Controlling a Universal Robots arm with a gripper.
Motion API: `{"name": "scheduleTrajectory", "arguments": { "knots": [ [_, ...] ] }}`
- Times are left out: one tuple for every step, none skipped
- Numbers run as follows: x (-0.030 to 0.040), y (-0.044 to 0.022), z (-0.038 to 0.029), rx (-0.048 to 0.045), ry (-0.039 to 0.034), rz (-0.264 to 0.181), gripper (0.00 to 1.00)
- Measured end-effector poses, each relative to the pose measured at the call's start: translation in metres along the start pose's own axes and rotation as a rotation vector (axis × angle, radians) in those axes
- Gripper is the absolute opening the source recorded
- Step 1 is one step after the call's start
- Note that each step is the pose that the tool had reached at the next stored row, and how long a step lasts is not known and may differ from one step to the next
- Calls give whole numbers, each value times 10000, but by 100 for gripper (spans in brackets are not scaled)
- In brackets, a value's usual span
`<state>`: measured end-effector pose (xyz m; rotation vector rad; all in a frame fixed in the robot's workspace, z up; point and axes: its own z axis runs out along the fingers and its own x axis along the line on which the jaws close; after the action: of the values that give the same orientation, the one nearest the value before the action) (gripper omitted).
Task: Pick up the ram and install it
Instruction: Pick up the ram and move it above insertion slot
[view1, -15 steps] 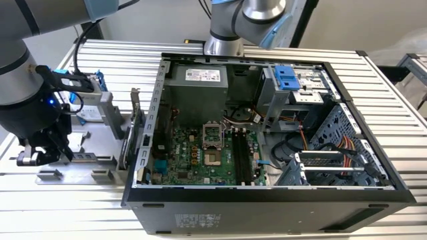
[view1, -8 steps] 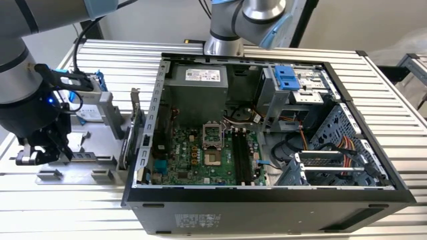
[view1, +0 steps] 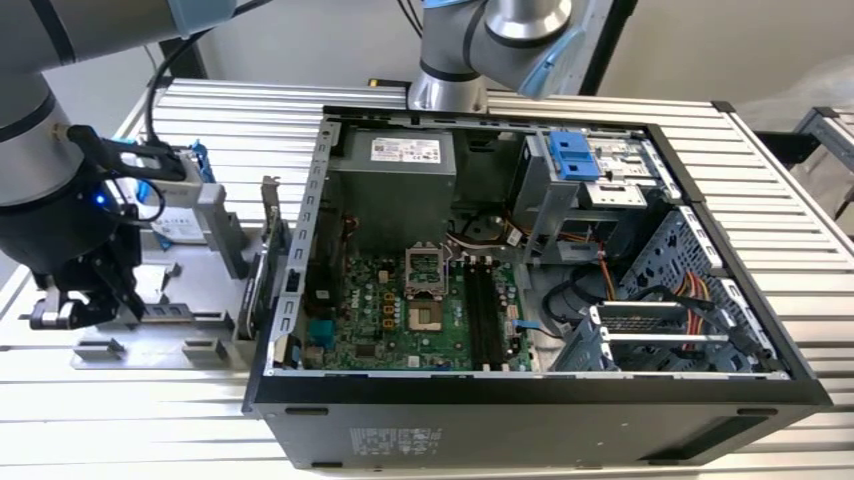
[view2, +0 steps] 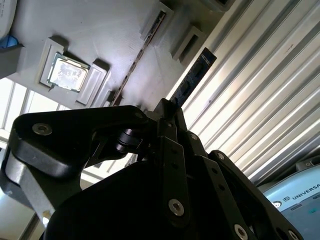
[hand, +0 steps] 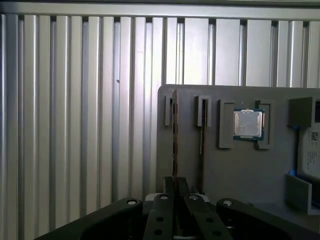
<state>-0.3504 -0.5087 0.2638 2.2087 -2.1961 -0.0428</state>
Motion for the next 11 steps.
{"name": "scheduleTrajectory", "arguments": {
  "knots": [
    [0,0,-5,0,0,0,0],
    [0,0,-10,0,0,0,0],
    [0,0,-15,1,-1,0,0],
    [0,1,-22,2,0,0,0],
    [0,1,-29,2,0,0,0],
    [0,1,-35,4,0,0,0],
    [0,2,-42,4,0,0,0],
    [0,2,-50,4,0,0,0],
    [0,2,-58,4,0,0,0],
    [0,2,-65,4,0,-1,0],
    [0,3,-71,5,-1,0,0]
  ]
}}
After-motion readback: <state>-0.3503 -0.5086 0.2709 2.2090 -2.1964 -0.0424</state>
